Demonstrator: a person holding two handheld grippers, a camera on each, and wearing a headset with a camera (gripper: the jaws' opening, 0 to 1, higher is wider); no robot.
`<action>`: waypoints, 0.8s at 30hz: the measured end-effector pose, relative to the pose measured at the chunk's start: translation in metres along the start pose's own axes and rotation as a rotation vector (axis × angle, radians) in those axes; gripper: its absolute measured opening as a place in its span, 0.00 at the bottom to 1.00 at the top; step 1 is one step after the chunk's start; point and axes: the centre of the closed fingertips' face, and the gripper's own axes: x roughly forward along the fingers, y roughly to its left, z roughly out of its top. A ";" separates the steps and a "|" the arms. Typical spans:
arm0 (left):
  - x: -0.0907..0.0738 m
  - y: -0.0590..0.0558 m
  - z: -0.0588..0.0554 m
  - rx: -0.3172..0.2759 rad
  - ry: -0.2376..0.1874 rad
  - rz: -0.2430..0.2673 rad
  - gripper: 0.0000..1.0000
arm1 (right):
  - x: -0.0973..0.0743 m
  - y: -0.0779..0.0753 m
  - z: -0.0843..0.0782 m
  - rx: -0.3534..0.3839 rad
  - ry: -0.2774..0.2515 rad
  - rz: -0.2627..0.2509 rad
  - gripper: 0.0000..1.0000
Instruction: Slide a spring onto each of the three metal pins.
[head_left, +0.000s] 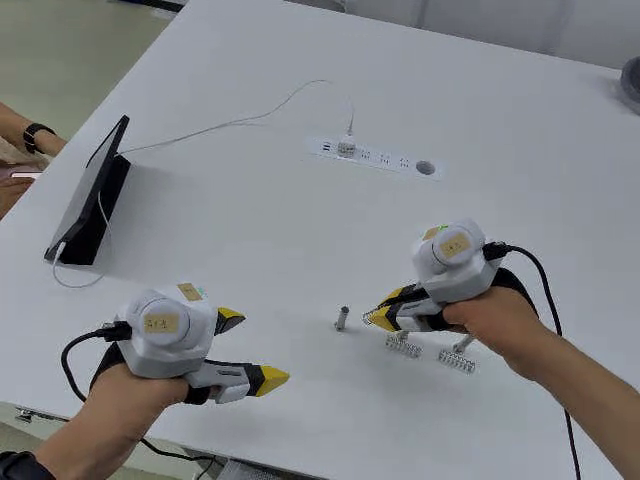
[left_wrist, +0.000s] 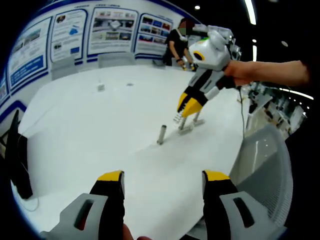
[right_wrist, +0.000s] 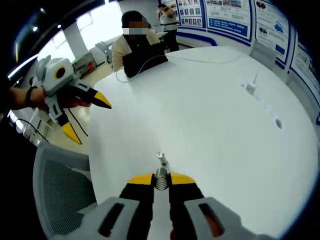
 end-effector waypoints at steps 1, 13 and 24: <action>-0.001 0.001 0.000 -0.003 0.000 0.003 0.64 | 0.001 0.000 0.002 -0.003 0.001 0.000 0.12; -0.006 0.007 -0.004 -0.018 0.003 0.020 0.66 | 0.013 0.000 0.017 -0.036 0.009 0.021 0.12; -0.010 0.009 -0.007 -0.030 0.003 0.025 0.65 | 0.024 0.004 0.017 -0.047 0.034 0.045 0.12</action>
